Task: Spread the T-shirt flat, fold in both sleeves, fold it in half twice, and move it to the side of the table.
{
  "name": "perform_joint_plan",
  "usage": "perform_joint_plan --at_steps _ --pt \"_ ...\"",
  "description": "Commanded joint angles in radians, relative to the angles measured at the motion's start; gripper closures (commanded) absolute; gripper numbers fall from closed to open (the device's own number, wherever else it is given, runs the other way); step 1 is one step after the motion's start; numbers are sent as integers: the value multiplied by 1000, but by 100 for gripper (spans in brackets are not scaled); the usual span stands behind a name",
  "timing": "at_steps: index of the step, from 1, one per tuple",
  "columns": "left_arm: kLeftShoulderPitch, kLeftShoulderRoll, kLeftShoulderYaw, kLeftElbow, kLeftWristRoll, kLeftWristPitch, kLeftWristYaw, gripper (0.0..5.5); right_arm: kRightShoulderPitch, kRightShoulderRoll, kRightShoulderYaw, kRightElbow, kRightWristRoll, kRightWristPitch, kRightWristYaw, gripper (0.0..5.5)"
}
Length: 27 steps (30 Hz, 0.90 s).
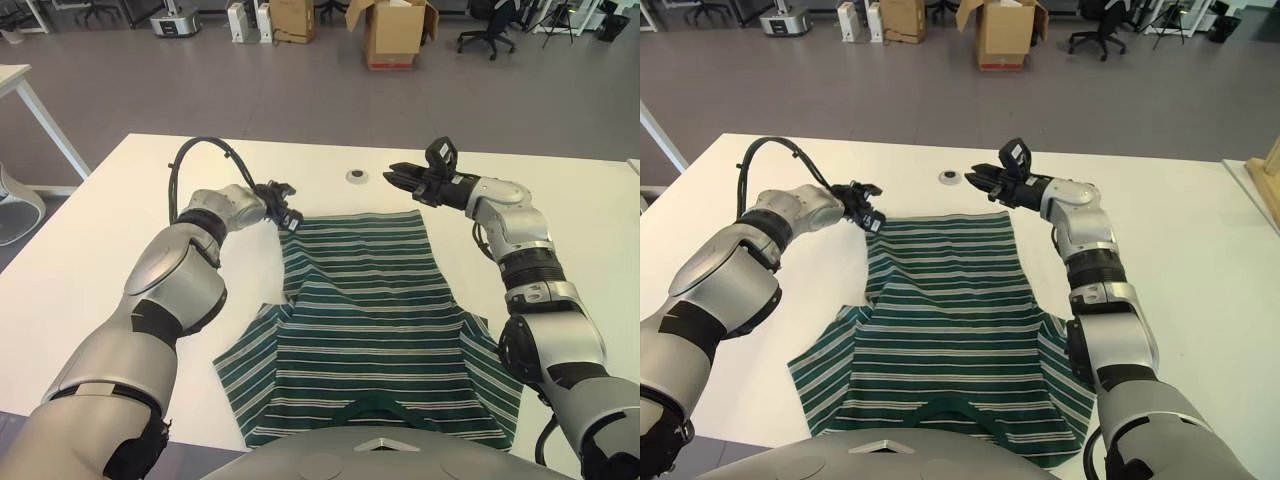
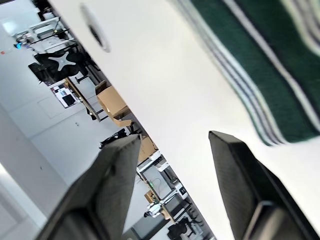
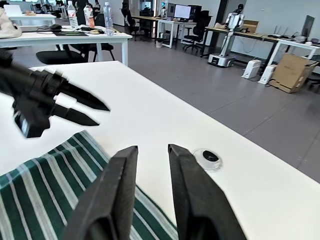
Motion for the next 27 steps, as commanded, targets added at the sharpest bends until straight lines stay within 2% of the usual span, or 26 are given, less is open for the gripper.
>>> perform_joint_plan --at_steps 1,3,4,5,7,9,11,13,17,19,22,25,27 --pt "-64 -24 249 -29 -264 -100 -154 299 129 -71 23 -160 16 107 62 437" --pt "-53 -26 372 -43 -416 -151 -361 299 186 -100 35 -236 25 155 92 437" --pt "-26 -20 409 -48 -475 -166 -520 299 211 -116 47 -259 17 171 105 437" --pt "20 0 416 -47 -500 -157 -683 299 232 -130 60 -267 9 182 123 437" --pt "107 36 416 -44 -524 -139 -906 299 256 -146 90 -268 -2 205 163 437" --pt "176 49 430 -44 -550 -99 -1048 299 260 -157 133 -245 -21 213 206 437" --pt "237 41 433 -53 -559 -67 -1116 299 236 -156 180 -169 -60 190 234 437" --pt "272 28 425 -74 -548 -48 -1081 299 199 -142 210 -93 -86 168 247 437" --pt "251 4 356 -93 -434 -35 -723 299 82 -82 249 157 -164 105 188 437" --pt "217 7 289 -88 -344 -43 -556 299 10 -41 230 316 -177 79 126 437" --pt "165 -27 246 -69 -285 -54 -405 299 -95 11 163 507 -171 45 -39 437" --pt "114 -55 214 -50 -235 -43 -291 299 -164 32 125 623 -191 16 -182 437" --pt "77 -49 180 -42 -181 -23 -190 299 -192 39 101 658 -188 3 -216 437"
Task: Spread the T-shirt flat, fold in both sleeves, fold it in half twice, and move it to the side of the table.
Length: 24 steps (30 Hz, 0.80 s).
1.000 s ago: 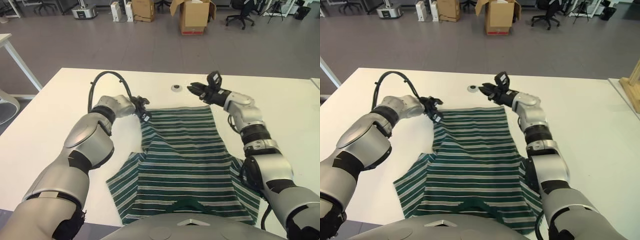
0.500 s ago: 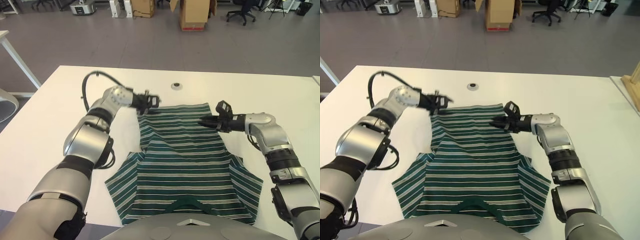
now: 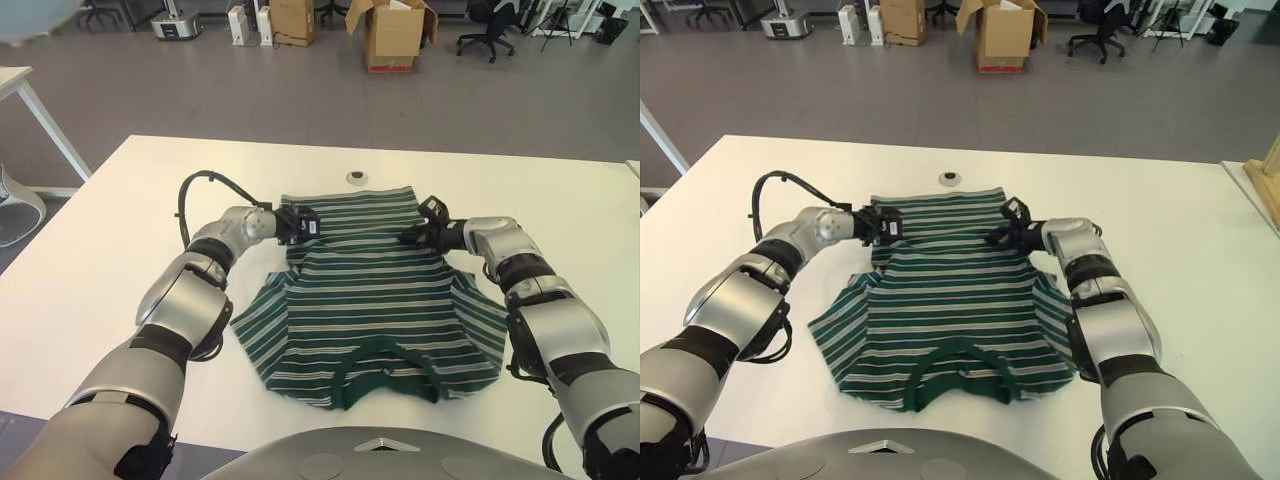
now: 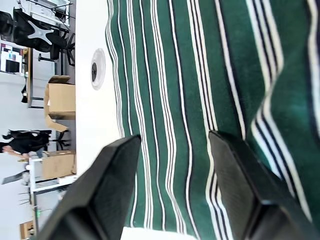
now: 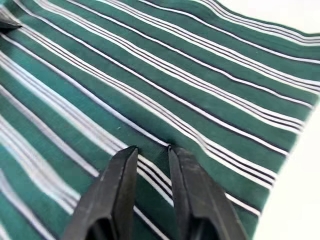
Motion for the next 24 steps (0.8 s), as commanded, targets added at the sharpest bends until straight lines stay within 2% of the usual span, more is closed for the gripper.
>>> perform_joint_plan --at_steps 1,4,6,9,12,15,18,20,24 --pt "-88 8 -56 23 92 40 166 299 -51 14 -38 84 -23 -7 -74 437" --pt "-134 30 -28 20 81 40 273 299 -62 2 -83 66 10 -35 -33 437" --pt "-144 50 18 12 35 -7 253 299 -67 -17 -131 32 49 -32 2 437" --pt "-19 107 143 -20 -188 -234 -225 299 -16 -83 -213 -120 129 38 88 437" --pt "143 146 212 -92 -384 -273 -603 299 94 -114 -252 -303 176 108 108 437" --pt "332 178 206 -308 -544 -192 -841 299 169 -107 -286 -468 212 159 75 437" --pt "542 220 171 -650 -704 30 -1004 299 204 -119 -316 -583 242 226 49 437" --pt "636 261 151 -754 -684 89 -1014 299 237 -124 -337 -678 268 278 34 437" --pt "607 342 122 -661 -481 -41 -850 299 309 -131 -356 -869 327 374 9 437"
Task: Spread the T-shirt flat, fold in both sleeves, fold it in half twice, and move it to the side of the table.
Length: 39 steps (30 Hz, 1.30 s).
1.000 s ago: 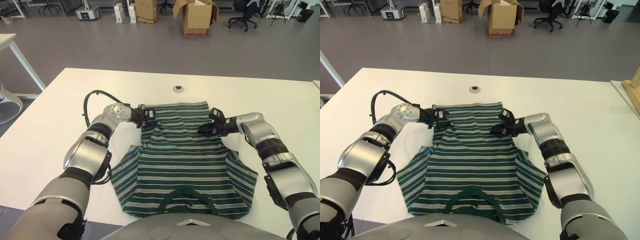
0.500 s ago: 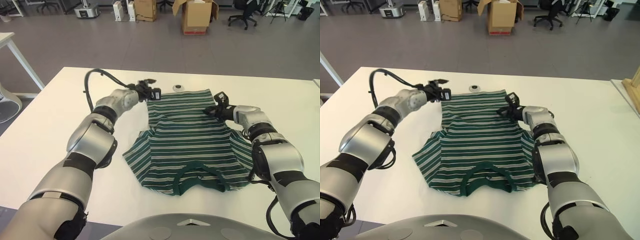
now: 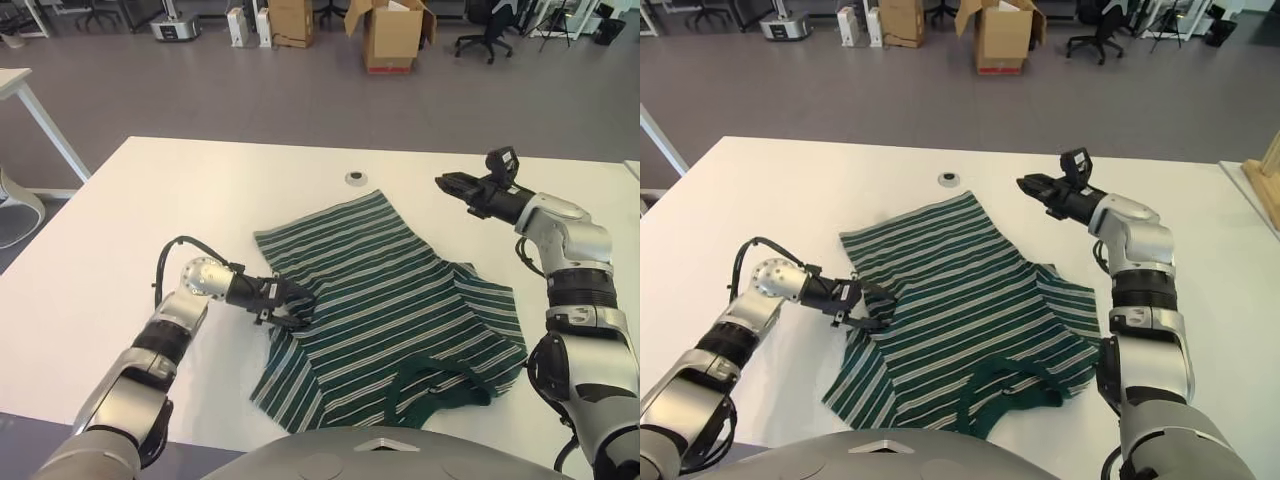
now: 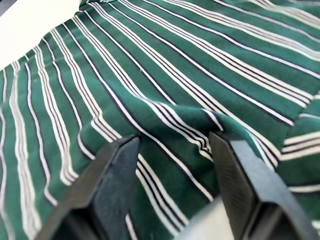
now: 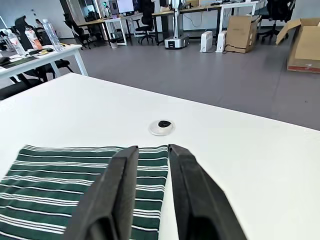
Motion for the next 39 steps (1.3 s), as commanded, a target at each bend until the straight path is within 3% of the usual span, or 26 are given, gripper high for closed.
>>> perform_joint_plan --at_steps 1,9,13,15,17,19,22,24,27,31,34,39 --pt "-37 87 -48 141 234 -92 137 299 64 -15 -18 -157 51 86 -24 437" --pt "-254 121 -145 446 379 -300 202 299 113 -13 -19 -257 95 138 -57 437" --pt "-512 120 -296 604 675 -383 558 299 128 6 -8 -265 97 138 -67 437" --pt "-558 104 -303 633 698 -415 633 299 143 14 -6 -276 98 137 -70 437" --pt "-563 66 -214 661 576 -440 581 299 167 19 -9 -298 106 142 -80 437" --pt "-539 21 -49 662 330 -369 377 299 198 22 -26 -334 125 157 -95 437" --pt "-523 62 207 581 -7 -3 93 299 261 24 -77 -408 177 194 -129 437" --pt "-460 117 319 472 -129 257 95 299 329 48 -124 -490 225 227 -175 437" --pt "-170 182 426 194 -251 578 152 299 490 113 -176 -644 280 253 -246 437" --pt "353 232 638 -332 -620 1099 129 299 656 189 -228 -733 313 234 -325 437" --pt "478 301 665 -358 -598 1146 83 299 685 211 -231 -742 317 217 -352 437" --pt "507 284 692 -363 -529 1046 143 299 681 200 -217 -738 329 207 -370 437"
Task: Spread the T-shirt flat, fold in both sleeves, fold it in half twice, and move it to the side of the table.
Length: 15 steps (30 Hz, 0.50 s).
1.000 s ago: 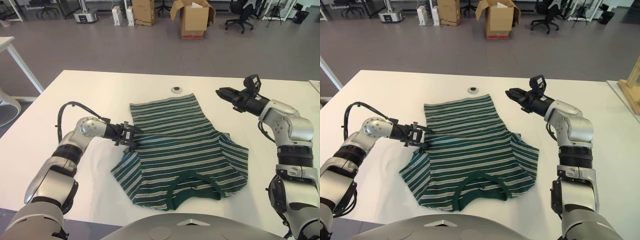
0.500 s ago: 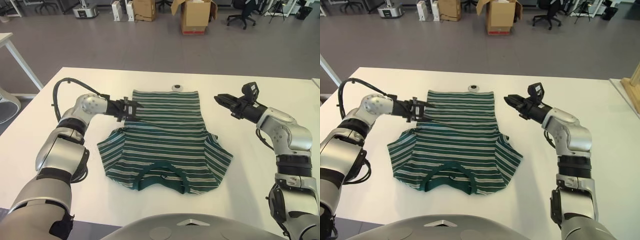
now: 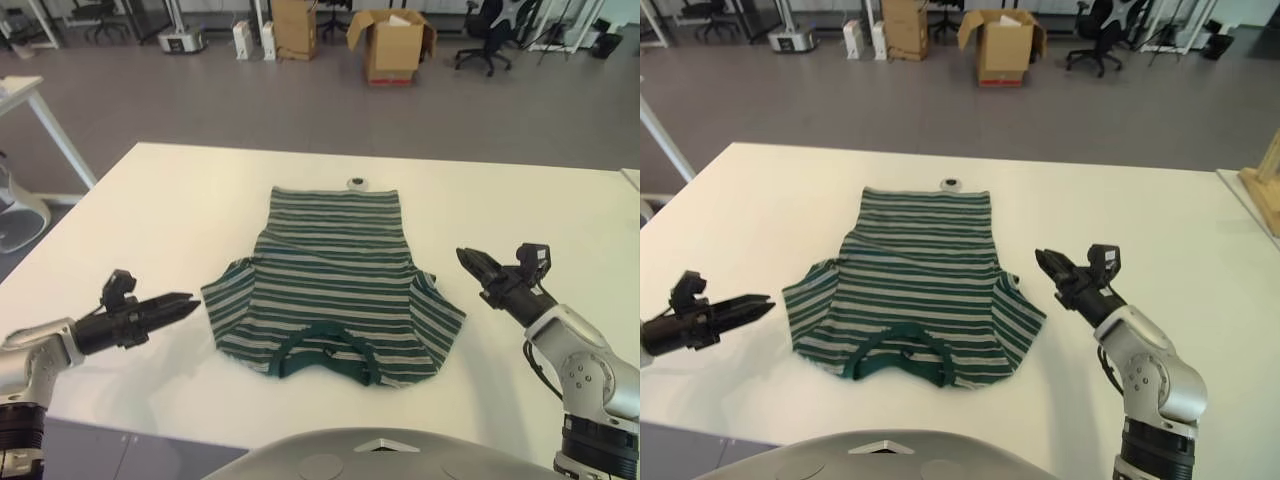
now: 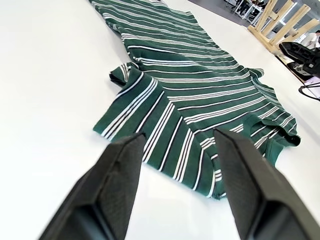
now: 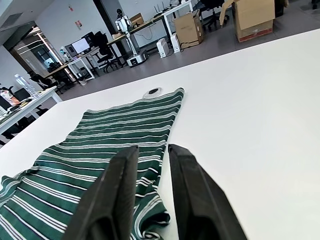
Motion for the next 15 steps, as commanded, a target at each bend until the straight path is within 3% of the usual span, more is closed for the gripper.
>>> perform_joint_plan --at_steps 1,7,15 --pt "-9 -26 16 25 83 -134 76 299 -1 -6 5 -3 14 -10 -20 437" --pt "-48 -90 -72 154 242 -347 150 299 -5 -15 16 1 20 -14 -22 437" --pt "-55 -170 -122 183 282 -408 209 299 -44 -46 43 40 10 -20 -8 437"
